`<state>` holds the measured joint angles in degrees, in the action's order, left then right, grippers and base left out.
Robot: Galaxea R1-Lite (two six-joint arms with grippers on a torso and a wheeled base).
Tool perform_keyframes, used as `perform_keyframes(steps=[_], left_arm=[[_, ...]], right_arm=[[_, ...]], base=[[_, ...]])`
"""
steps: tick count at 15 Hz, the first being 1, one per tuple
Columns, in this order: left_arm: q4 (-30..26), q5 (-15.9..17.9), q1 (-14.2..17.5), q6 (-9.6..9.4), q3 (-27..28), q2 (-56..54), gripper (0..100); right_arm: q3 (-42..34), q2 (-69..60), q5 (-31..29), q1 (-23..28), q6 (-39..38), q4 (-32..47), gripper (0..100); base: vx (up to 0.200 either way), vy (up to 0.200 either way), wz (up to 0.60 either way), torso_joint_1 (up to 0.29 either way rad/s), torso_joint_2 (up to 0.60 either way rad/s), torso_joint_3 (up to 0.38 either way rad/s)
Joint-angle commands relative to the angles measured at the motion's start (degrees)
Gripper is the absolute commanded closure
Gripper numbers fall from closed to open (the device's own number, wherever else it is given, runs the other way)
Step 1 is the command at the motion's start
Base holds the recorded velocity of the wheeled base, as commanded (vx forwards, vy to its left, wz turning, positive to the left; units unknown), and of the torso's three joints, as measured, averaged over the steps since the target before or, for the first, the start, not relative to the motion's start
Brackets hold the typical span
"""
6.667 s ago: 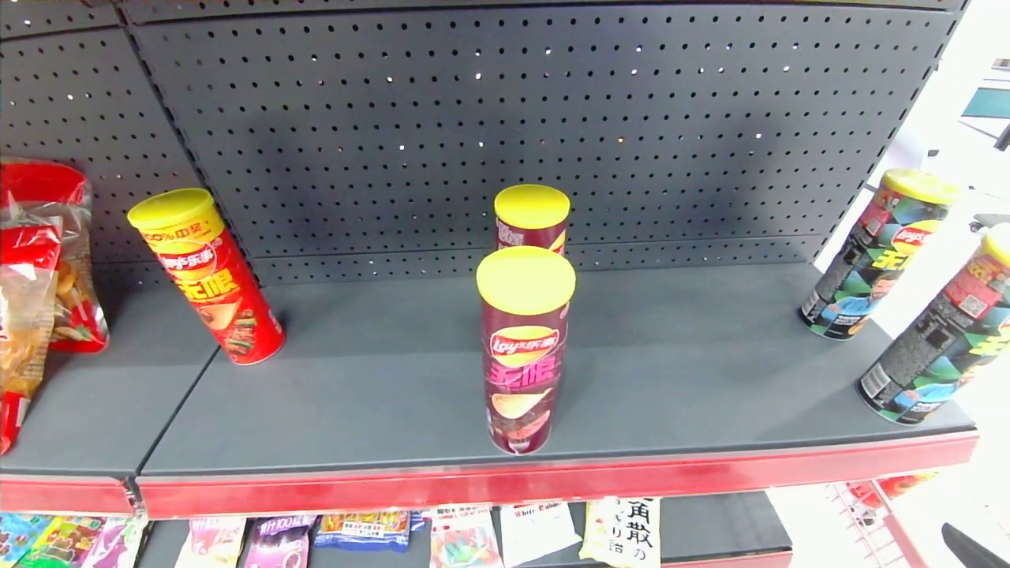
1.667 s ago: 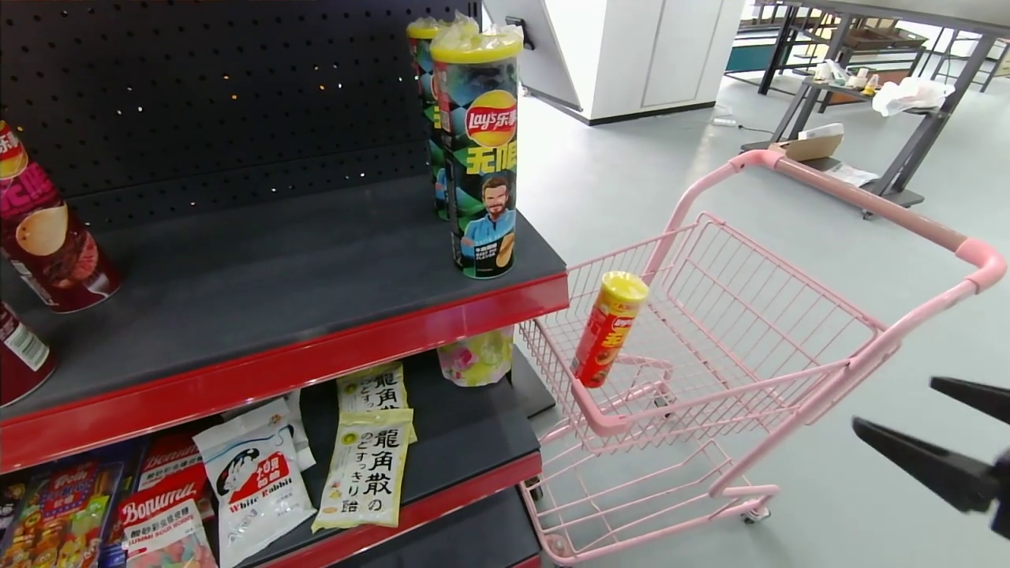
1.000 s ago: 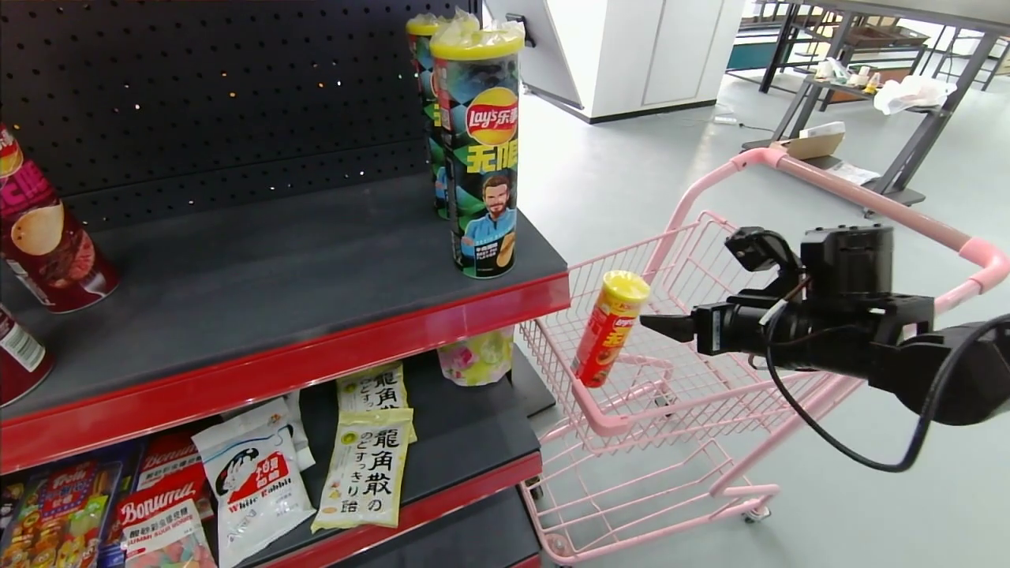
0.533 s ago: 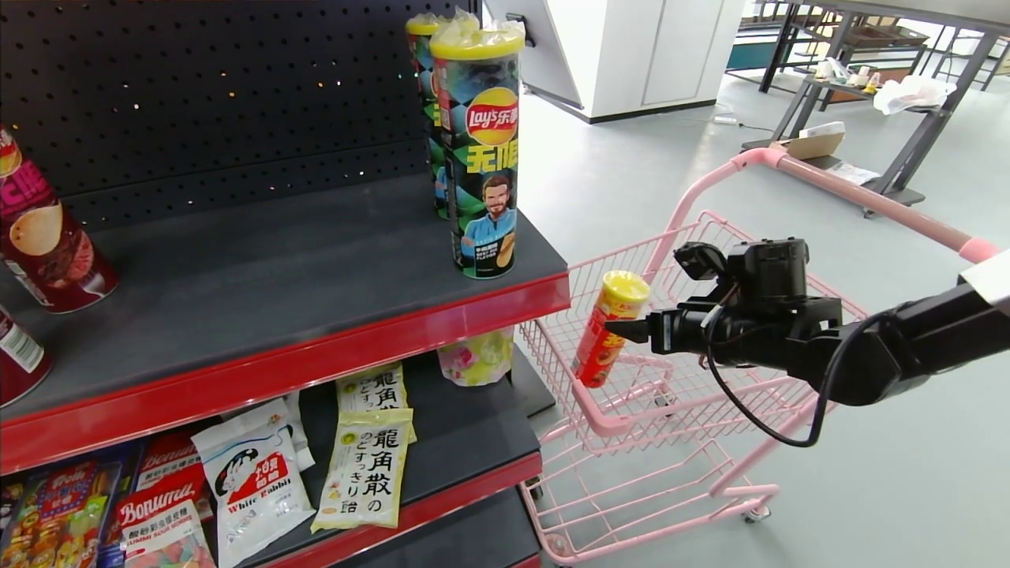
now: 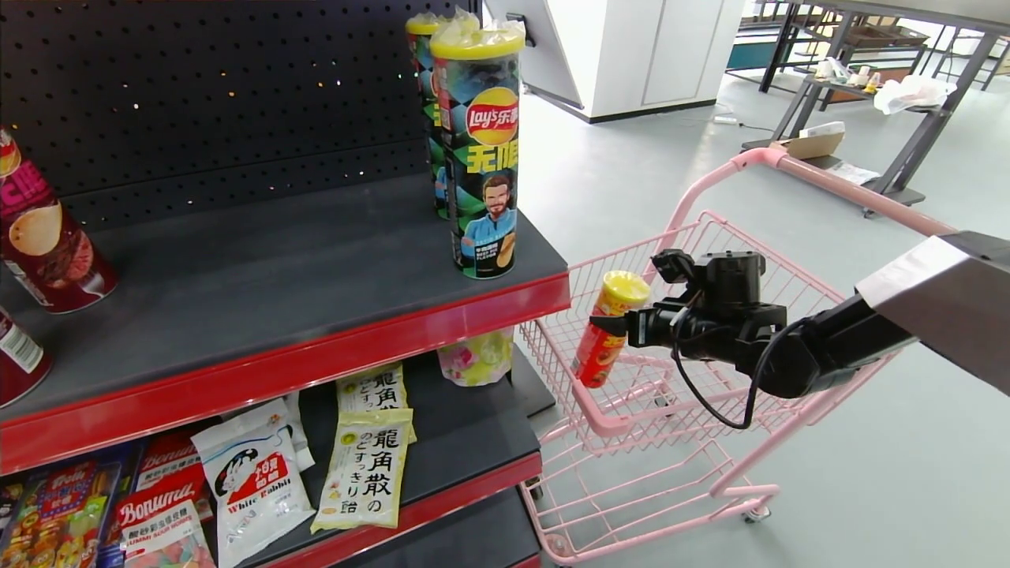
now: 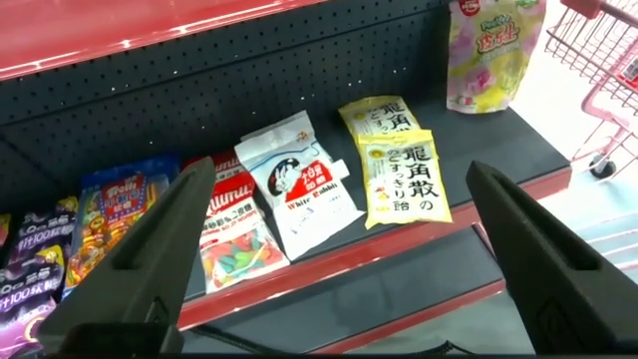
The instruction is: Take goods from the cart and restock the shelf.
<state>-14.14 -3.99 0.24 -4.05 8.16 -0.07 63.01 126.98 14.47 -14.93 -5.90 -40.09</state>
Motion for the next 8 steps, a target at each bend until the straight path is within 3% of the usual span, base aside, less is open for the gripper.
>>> perform_keyframes(steps=[1, 2, 3, 8], left_arm=[[0.0, -0.1, 0.0, 0.0, 0.0, 0.1, 0], [0.0, -0.2, 0.0, 0.0, 0.0, 0.1, 0], [0.0, -0.3, 0.0, 0.0, 0.0, 0.1, 0], [0.0, -0.3, 0.0, 0.0, 0.0, 0.1, 0]], right_arm=[[1.9, 2.4, 0.4, -0.2, 0.1, -0.1, 0], [2.5, 3.5, 0.4, -0.2, 0.0, -0.1, 0], [2.7, 4.0, 0.5, -0.4, 0.0, -0.2, 100], [4.3, 5.2, 0.4, -0.5, 0.0, -0.2, 100]], base=[[0.0, 0.0, 0.0, 0.0, 0.0, 0.0], [0.0, 0.0, 0.0, 0.0, 0.0, 0.0], [0.0, 0.0, 0.0, 0.0, 0.0, 0.0], [0.0, 0.0, 0.0, 0.0, 0.0, 0.0]])
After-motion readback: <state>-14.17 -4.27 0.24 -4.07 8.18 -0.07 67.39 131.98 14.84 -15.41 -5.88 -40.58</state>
